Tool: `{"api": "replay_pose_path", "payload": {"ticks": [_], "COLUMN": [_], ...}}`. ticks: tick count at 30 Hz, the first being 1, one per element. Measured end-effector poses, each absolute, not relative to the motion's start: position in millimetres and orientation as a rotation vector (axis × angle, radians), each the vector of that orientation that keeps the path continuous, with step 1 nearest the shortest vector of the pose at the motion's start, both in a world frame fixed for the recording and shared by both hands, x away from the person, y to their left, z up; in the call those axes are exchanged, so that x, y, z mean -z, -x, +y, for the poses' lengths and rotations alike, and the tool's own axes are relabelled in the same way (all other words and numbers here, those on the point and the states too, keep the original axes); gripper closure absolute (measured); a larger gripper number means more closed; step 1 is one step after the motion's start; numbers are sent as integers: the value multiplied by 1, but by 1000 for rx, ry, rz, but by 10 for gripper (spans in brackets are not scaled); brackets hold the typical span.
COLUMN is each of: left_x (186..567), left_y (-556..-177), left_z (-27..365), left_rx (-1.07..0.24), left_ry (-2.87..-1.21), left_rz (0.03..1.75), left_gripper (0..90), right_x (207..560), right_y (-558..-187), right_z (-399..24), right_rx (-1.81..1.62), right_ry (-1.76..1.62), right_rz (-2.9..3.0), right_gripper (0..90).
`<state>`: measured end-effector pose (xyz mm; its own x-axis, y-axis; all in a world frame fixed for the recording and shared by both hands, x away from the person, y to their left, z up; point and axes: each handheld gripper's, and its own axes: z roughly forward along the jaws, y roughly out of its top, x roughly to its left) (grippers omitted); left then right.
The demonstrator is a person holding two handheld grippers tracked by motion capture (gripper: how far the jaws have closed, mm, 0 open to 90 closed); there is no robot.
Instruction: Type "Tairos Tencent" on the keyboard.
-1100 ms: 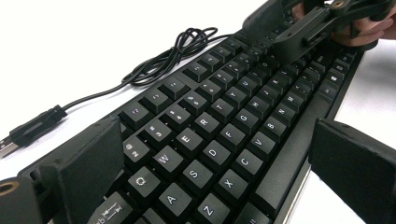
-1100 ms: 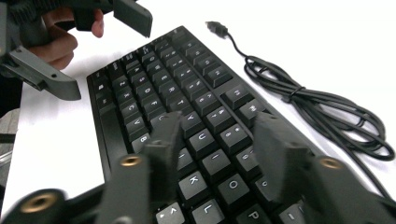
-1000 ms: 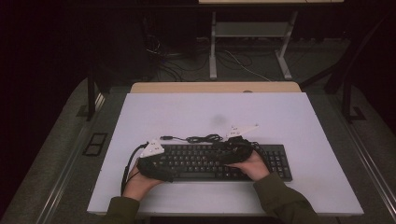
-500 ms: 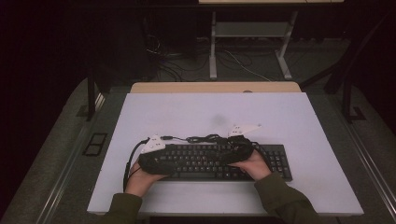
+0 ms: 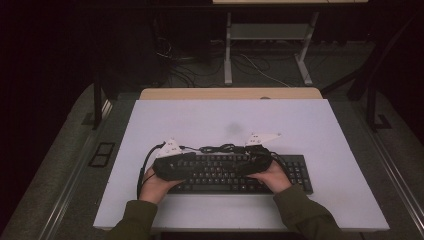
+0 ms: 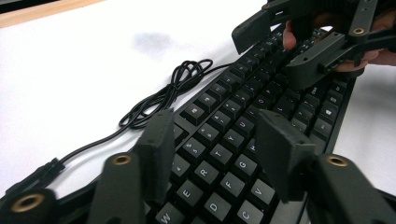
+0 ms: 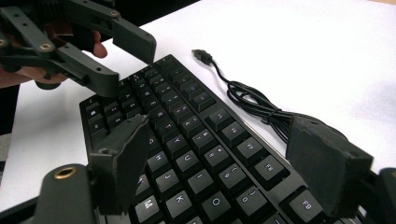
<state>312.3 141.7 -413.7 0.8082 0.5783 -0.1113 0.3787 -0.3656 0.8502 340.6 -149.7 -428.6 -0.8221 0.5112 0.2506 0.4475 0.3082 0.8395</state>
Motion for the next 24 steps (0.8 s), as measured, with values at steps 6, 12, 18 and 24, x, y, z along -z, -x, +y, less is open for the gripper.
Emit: {"api": "replay_pose_path", "payload": {"ticks": [6, 12, 18, 24], "left_x": [420, 423, 425, 429], "left_y": [-312, -313, -316, -318], "left_z": [133, 131, 130, 129], "left_rx": [-244, -223, -212, -203], "left_ry": [-2039, -2065, -2084, -2103], "left_rz": [704, 707, 716, 731], "left_gripper": [693, 858, 892, 892], "right_x": [430, 430, 431, 432], "right_y": [-340, -339, -339, -339], "right_z": [-149, -149, -149, -149], "right_rx": [-1558, -1554, -1548, -1545], "right_ry": [-912, -911, -908, -909], "right_rz": [2491, 2492, 2494, 2496], "right_gripper": [209, 209, 209, 210]}}
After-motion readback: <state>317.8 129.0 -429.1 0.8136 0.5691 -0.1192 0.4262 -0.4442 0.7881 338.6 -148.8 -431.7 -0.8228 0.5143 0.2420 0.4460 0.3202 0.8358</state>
